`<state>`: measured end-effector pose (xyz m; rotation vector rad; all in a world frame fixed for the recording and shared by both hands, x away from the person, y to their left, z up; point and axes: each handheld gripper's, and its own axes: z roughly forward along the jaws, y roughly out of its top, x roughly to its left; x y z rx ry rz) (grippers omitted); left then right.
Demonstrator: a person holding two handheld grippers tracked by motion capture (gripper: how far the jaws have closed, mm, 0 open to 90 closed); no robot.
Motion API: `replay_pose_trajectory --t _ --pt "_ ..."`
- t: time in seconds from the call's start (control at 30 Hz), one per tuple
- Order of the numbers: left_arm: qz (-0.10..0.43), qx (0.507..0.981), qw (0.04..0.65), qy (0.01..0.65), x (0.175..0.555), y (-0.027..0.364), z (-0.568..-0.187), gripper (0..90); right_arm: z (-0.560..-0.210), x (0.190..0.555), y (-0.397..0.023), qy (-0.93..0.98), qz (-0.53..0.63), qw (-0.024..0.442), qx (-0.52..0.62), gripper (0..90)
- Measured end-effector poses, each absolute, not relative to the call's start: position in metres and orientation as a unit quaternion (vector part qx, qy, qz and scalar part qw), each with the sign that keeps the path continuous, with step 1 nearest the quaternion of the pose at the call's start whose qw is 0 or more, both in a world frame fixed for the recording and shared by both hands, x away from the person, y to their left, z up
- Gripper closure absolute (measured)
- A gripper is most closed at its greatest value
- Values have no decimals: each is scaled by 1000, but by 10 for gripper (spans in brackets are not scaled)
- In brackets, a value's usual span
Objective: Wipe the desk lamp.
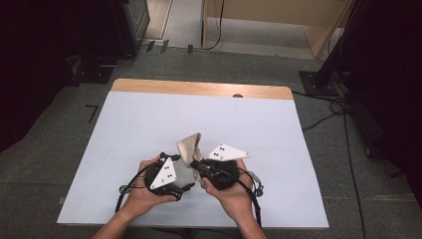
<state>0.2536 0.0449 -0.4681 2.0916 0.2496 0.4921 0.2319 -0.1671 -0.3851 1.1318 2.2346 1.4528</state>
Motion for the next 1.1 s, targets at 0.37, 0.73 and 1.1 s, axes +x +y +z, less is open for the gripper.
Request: replay_pose_trajectory --t 0.37,0.73,1.1 --pt "169 845 479 170 260 46 -467 84 -396 241 -188 772 479 101 406 838" --pt "183 849 480 128 257 49 -469 84 -401 243 -179 755 506 114 402 835" --pt "184 850 474 139 255 49 -468 83 -392 233 -173 772 520 85 355 839"
